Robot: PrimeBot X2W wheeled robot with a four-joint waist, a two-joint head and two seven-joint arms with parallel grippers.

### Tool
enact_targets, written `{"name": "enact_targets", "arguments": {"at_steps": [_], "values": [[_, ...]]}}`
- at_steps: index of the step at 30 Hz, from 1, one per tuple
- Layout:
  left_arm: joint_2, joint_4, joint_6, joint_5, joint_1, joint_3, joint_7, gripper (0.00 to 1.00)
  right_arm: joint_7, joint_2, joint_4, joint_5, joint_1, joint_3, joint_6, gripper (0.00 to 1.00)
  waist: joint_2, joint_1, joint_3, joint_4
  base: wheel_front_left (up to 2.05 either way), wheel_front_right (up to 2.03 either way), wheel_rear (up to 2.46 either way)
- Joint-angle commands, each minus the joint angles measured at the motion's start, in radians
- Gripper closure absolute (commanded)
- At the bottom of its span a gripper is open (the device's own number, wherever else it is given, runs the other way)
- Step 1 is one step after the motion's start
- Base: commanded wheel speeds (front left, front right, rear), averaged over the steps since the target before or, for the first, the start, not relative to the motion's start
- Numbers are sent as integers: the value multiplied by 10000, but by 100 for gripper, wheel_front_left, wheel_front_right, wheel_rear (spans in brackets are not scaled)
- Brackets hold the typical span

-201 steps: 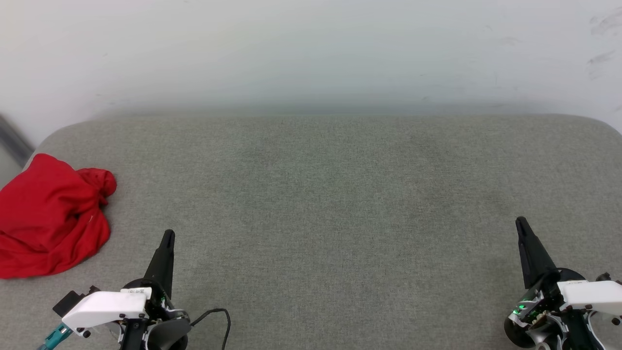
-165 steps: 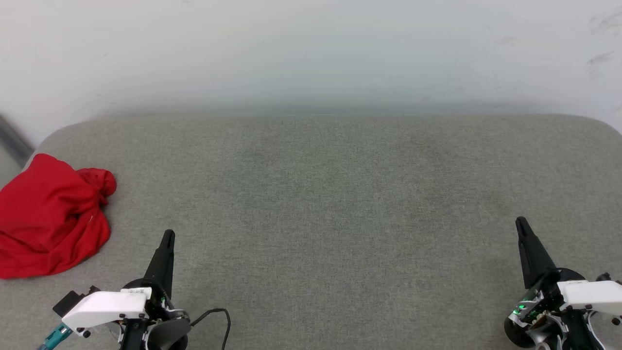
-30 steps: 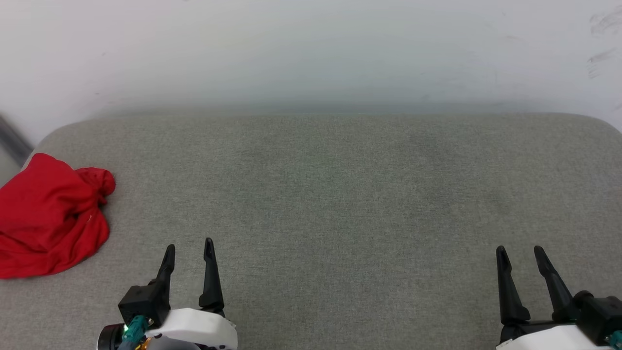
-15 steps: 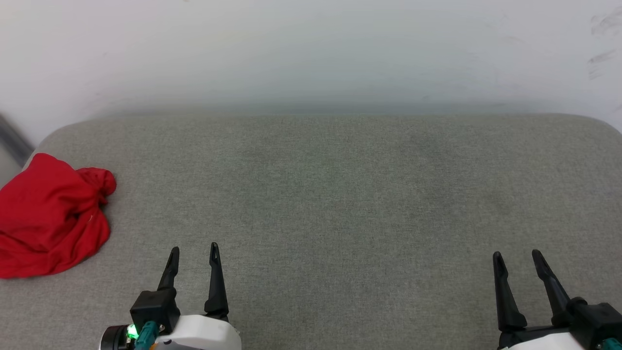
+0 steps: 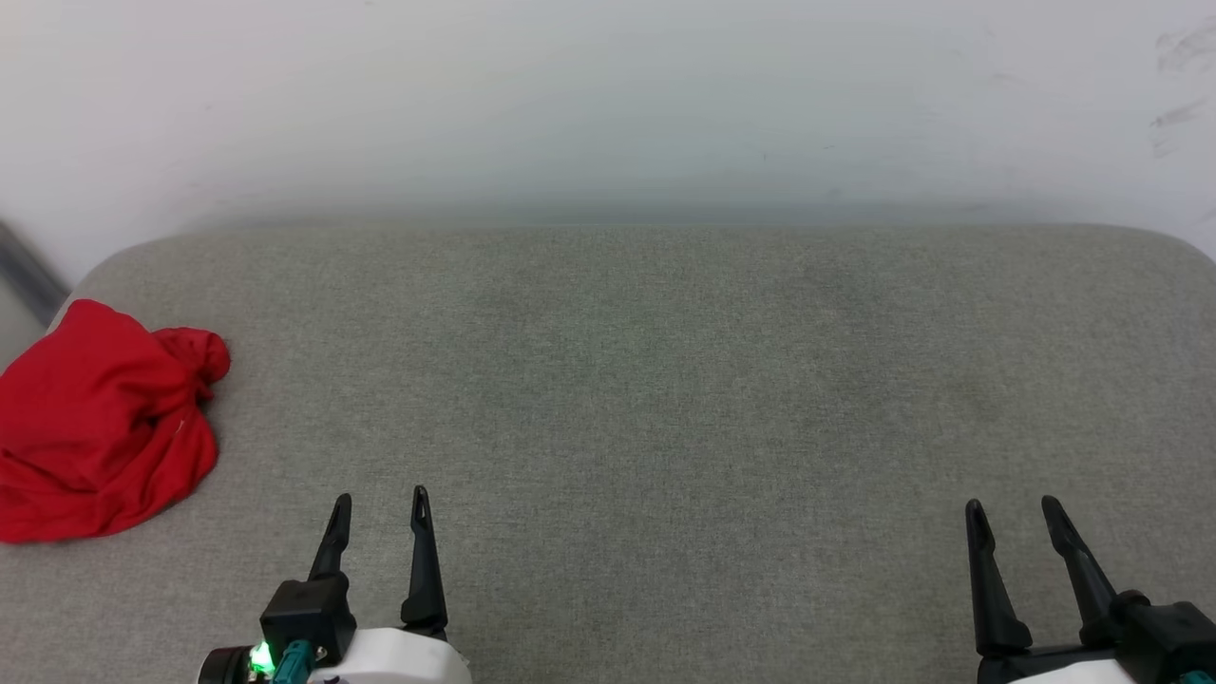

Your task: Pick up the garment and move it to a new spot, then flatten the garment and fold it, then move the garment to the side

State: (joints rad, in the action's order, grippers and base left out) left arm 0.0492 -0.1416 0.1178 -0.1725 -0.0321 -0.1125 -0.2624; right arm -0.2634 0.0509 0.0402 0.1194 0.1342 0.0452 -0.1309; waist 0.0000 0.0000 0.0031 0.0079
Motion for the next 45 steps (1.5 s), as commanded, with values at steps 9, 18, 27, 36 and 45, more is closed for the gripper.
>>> {"name": "enact_targets", "arguments": {"at_steps": [9, 18, 27, 36, 45], "values": [[19, -133, -13, -117, -51, 52, -35, 0, -21, -13, 89, 187, 120, 21, 3, 0, 0, 0, 10, 25, 0, 0, 0], [19, -151, 93, 42, 58, 58, -35, 0, -21, -13, -44, 3, 100, -28, 3, 0, 0, 0, 28, 240, 0, 0, 0], [18, -62, 211, 164, 254, 81, -35, 0, -21, -13, -250, -191, 104, -92, 3, 0, 0, 0, 165, 1174, 0, 0, 0], [16, -23, 319, 205, 404, 193, -34, 0, -21, -13, -385, -428, 45, -111, 3, 0, 0, 0, 372, 2554, 0, 0, 0], [15, 46, 503, 111, 371, 292, -34, 0, -21, -13, -494, -688, -71, -186, 5, 0, 0, 0, 526, 3707, 0, 0, 0]]}}
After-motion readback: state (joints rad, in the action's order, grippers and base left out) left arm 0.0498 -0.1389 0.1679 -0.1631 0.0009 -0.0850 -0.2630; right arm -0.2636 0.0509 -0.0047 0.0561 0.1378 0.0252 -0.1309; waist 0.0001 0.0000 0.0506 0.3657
